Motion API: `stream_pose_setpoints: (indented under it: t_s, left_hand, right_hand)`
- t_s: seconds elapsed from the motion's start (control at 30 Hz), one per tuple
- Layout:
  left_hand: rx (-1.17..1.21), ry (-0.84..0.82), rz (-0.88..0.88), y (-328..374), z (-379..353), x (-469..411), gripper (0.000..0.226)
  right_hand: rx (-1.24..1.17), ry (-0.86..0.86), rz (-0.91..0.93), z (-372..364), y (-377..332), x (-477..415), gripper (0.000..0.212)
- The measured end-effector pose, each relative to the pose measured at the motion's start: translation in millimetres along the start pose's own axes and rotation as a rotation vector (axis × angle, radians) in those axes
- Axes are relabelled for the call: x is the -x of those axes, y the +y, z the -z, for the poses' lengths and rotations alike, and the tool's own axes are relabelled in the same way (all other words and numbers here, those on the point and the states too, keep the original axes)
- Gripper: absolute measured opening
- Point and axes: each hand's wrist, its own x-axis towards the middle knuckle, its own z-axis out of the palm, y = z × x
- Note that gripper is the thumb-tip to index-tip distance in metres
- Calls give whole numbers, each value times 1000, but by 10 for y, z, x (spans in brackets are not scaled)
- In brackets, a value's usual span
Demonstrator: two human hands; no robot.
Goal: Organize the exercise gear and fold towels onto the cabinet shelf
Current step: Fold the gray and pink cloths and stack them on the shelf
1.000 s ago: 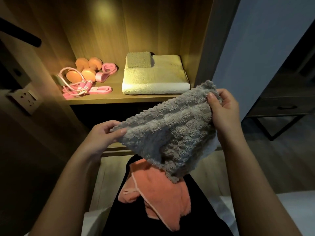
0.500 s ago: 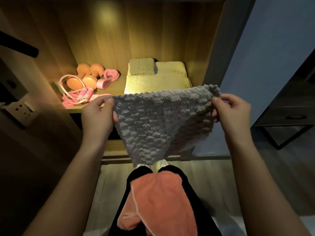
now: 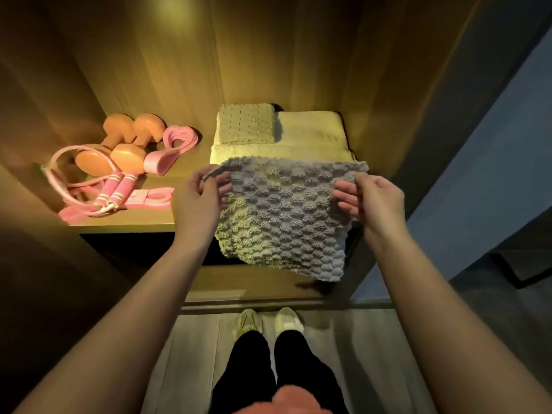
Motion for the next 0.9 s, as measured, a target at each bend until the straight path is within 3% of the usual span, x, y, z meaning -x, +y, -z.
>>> stream_pose_setpoints:
  t_s: [0.27, 0.4, 0.5, 0.6, 0.67, 0.77, 0.9]
  left_hand:
    - [-400, 18, -81, -431, -443, -911, 36]
    - [-543, -14, -144, -650, -537, -917, 55]
    - [-810, -109, -321, -749, -550, -840, 71]
    - [-1273, -224, -393, -802, -613, -843, 67]
    - [-1342, -304, -489, -799, -714, -838, 69]
    - [-1330, -481, -651, -827, -839, -814, 66]
    - [-1340, -412, -524, -871, -759, -914, 71]
  right_hand:
    - [-73, 40, -139, -392, 244, -867, 24]
    - [-15, 73, -85, -501, 433, -1060, 30]
    - [450, 54, 179, -528, 568, -1089, 40]
    - [1247, -226, 421, -580, 741, -1047, 48]
    - [1608, -298, 513, -594, 831, -1105, 55]
    - [1675, -329, 502, -583, 817, -1211, 59]
    - [1681, -360, 424, -563, 799, -1220, 63]
